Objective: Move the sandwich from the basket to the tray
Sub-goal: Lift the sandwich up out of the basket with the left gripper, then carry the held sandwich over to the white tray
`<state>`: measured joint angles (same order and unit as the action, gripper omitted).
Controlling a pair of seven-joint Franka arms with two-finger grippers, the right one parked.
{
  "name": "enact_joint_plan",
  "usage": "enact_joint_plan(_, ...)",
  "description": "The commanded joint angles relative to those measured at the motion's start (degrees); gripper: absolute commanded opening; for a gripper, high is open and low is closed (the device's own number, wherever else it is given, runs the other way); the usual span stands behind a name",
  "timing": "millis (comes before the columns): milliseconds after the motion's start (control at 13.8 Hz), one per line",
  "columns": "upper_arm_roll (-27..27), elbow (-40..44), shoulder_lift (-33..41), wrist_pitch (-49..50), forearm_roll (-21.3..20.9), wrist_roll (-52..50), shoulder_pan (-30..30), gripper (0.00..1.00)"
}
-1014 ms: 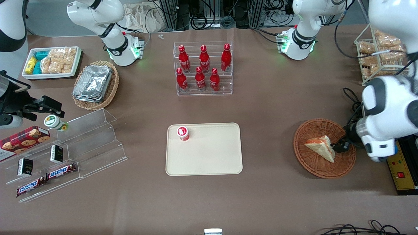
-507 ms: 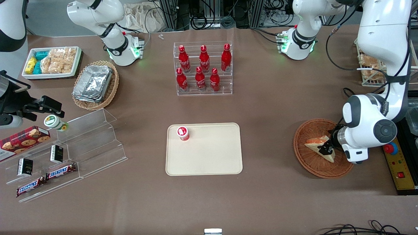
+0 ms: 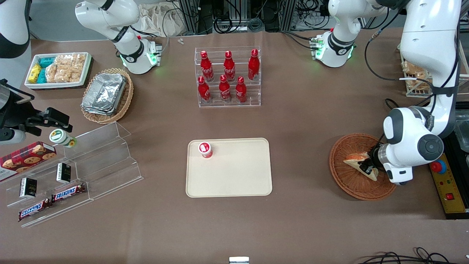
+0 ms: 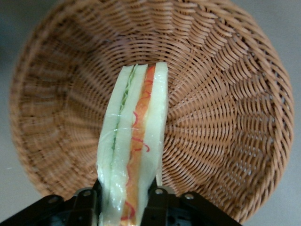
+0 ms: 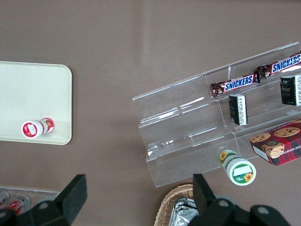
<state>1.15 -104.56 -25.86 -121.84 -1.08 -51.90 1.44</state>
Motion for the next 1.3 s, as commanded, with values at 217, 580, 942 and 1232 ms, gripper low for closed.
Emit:
enact_joint_plan(217,4.3,2.0,15.3,21.5,-2.4,20.6,-1.4,0.0)
enact_joint_plan(580,17.5,3.2,15.0,18.6,3.5,28.8,-1.7,0.0)
enact_joint_plan(942,24.9,3.6,7.9,7.3,0.7,24.7,-7.7,0.0)
enact_joint_plan(1232,25.0,7.1,-2.2,0.6,-7.3,18.1,-12.5,0.0)
